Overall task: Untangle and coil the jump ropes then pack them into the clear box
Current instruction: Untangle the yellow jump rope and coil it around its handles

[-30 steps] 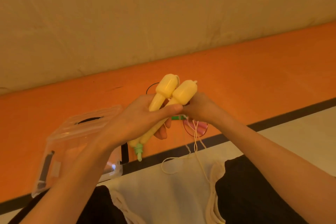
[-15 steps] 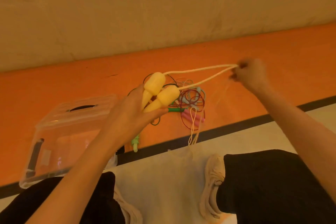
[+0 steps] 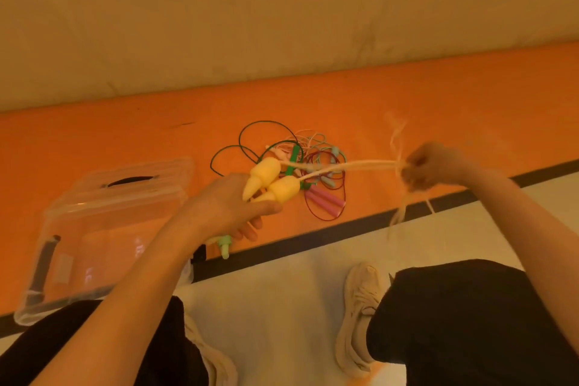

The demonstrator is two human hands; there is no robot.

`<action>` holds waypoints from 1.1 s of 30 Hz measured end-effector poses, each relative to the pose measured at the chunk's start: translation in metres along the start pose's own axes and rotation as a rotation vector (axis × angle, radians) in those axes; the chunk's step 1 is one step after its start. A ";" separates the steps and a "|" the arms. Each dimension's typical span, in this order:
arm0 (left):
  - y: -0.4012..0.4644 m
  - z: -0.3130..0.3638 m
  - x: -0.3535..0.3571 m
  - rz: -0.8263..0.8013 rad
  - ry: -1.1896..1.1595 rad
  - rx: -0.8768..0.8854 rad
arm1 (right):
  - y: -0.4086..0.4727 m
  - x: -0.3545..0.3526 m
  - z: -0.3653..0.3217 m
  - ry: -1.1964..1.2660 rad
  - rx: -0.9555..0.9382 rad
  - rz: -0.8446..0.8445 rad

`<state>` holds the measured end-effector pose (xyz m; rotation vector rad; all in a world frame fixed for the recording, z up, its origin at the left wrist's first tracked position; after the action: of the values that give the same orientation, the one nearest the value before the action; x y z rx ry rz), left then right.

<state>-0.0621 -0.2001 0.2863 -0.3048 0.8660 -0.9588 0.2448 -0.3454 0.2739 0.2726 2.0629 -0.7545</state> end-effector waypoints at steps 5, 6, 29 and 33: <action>-0.001 0.028 0.010 -0.100 -0.138 0.083 | -0.014 -0.056 -0.002 -0.092 -0.075 0.705; -0.001 0.031 0.011 -0.099 -0.143 0.091 | -0.014 -0.055 -0.006 -0.134 -0.064 0.694; -0.005 0.038 -0.007 -0.087 -0.052 0.204 | -0.008 0.027 -0.147 0.415 -0.686 -0.009; -0.008 0.040 -0.017 -0.049 -0.036 0.246 | -0.009 0.022 -0.140 0.380 -0.643 -0.023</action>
<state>-0.0411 -0.1964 0.3251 -0.1322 0.7019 -1.0905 0.1324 -0.2698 0.3175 0.0248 2.5466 -0.0175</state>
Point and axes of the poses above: each hand's wrist, its own y-axis towards the middle knuckle, its own x-axis out of the palm, z = x × y, the point moved 4 cm from there along y, towards the middle knuckle, and after that the axes turned 9 degrees about -x, right-handed, at the moved point
